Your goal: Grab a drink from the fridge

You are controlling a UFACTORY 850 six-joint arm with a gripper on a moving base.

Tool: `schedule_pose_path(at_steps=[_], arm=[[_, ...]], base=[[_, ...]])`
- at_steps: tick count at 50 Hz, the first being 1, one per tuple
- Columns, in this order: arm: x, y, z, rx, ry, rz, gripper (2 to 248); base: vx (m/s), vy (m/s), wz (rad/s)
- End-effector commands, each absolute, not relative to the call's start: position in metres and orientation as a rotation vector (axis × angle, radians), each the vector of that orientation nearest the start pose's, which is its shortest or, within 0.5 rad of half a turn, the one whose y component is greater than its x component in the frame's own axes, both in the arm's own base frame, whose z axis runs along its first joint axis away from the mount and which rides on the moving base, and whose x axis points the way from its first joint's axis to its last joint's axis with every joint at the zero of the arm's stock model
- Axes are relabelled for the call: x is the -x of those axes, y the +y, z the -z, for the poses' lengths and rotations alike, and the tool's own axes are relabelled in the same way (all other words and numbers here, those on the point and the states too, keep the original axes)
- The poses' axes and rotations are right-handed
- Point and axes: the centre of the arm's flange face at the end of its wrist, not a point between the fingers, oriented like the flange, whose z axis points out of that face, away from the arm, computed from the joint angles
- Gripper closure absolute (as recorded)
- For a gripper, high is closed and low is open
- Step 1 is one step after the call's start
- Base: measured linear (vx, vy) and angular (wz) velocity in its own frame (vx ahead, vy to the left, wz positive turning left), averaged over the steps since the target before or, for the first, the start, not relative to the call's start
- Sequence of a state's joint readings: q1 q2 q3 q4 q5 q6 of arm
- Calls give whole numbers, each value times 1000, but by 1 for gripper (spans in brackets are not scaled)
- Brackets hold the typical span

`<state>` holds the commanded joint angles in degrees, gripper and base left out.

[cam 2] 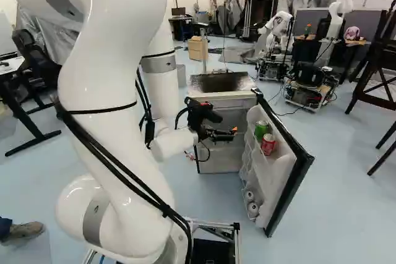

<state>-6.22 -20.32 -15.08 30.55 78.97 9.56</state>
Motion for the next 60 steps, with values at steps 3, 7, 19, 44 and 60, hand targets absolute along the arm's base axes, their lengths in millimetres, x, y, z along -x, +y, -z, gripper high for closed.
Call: schedule_pose_path(at_steps=[3,7,19,44,60], arm=[[-313,-80,-265,2596,1058,2042,3],[-314,-80,-261,2608,1068,2037,3],[-314,-83,-250,2644,1104,2023,3],[-311,-89,-249,2637,1201,2092,3],[-308,-92,-248,2637,1266,2127,3]], base=[[0,0,0],[0,0,0],[0,0,0],[0,0,0],[0,0,0]])
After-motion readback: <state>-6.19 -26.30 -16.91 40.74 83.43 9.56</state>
